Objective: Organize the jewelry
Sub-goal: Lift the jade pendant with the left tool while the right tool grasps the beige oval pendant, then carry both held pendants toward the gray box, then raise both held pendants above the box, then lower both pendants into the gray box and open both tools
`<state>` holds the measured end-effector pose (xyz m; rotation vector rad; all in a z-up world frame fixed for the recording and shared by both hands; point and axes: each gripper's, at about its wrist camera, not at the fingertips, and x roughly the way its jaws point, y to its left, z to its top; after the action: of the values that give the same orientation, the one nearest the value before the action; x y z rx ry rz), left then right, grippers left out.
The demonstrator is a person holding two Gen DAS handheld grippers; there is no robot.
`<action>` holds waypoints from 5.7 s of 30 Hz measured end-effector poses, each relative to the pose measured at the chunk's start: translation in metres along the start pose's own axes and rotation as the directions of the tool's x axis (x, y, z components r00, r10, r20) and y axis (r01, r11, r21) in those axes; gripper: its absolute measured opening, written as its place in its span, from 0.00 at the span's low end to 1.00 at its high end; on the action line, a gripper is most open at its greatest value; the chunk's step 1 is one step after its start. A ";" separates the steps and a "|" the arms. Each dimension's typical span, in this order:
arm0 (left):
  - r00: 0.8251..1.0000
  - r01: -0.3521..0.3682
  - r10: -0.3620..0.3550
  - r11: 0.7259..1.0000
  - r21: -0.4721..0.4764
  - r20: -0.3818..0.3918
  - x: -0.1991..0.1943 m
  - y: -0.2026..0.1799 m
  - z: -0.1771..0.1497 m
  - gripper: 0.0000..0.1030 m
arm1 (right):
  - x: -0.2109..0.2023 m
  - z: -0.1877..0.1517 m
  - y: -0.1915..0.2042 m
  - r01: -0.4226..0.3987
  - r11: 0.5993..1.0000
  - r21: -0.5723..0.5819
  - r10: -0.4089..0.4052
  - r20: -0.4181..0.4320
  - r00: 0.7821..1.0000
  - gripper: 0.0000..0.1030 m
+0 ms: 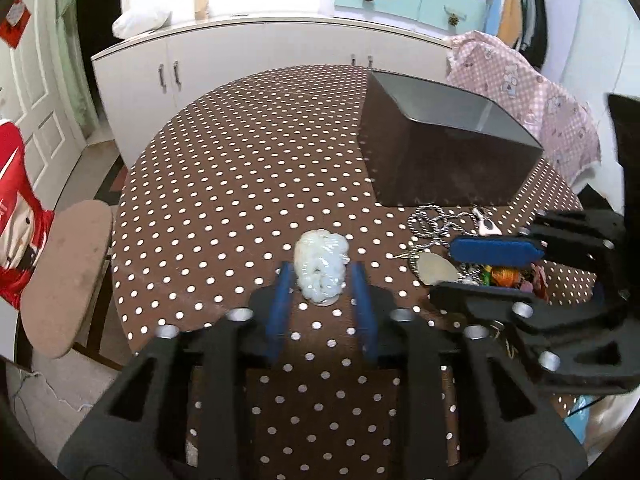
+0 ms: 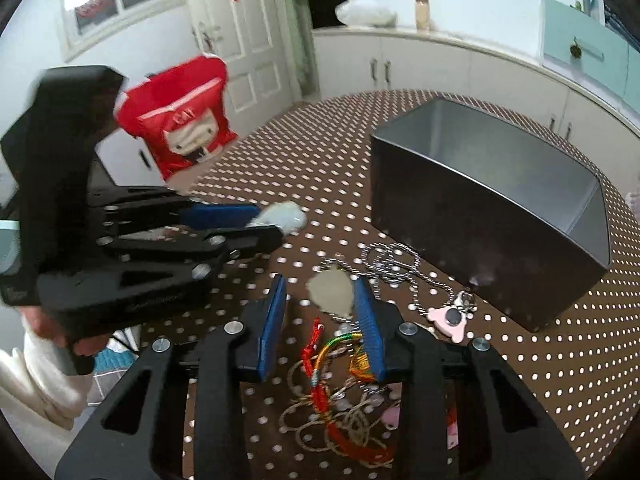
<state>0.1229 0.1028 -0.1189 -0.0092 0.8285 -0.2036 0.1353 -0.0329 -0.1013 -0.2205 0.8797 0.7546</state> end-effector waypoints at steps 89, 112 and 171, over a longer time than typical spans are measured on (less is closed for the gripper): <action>0.988 0.018 -0.033 0.995 0.102 0.152 -0.059 -0.032 0.098 0.28 | -0.192 0.056 -0.034 0.263 0.960 0.093 -0.274 0.488 0.829 0.22; 0.965 0.104 -0.129 0.987 0.122 0.227 -0.108 -0.052 0.164 0.28 | -0.244 0.116 -0.040 0.338 0.937 0.090 -0.330 0.550 0.768 0.22; 0.953 0.147 -0.181 0.977 0.152 0.241 -0.120 -0.058 0.246 0.28 | -0.293 0.238 -0.039 0.400 0.914 0.062 -0.353 0.604 0.714 0.22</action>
<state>0.2137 0.0505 0.1408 0.0202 0.5569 -0.4066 0.1907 -0.0975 0.2686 -0.1976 0.1711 0.4209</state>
